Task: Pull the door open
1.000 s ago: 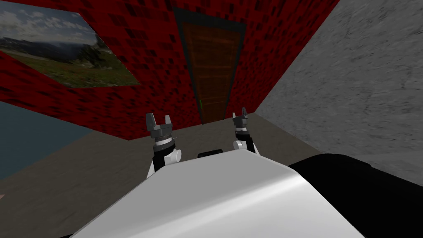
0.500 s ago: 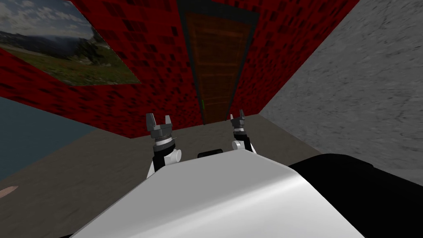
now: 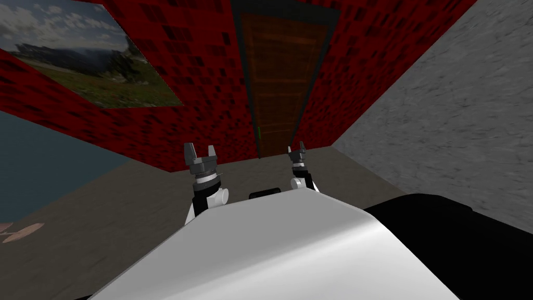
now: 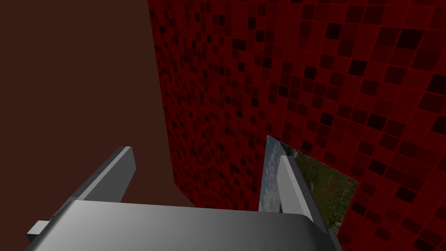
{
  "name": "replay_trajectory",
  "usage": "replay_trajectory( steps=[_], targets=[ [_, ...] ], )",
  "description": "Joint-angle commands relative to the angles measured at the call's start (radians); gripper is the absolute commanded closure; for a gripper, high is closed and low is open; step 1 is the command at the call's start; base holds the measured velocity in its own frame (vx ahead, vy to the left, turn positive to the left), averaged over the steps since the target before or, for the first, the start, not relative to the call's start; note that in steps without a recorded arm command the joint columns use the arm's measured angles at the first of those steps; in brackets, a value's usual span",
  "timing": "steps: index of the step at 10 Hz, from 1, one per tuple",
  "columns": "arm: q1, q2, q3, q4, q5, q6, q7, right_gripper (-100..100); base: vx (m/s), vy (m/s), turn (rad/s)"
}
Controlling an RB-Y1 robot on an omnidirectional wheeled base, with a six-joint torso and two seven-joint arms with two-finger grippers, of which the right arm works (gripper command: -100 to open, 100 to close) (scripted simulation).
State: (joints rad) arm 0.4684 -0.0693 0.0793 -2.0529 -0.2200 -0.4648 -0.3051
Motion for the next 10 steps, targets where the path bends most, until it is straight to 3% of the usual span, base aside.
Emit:
replay_trajectory(
  steps=[1,10],
  targets=[
    [-0.013,-0.013,0.008,0.045,-0.034,-0.019,-0.04,-100,0.156,0.021,0.127],
    [-0.059,-0.054,0.047,0.221,-0.157,-0.094,-0.18,-100,0.11,0.025,0.086]
  ],
)
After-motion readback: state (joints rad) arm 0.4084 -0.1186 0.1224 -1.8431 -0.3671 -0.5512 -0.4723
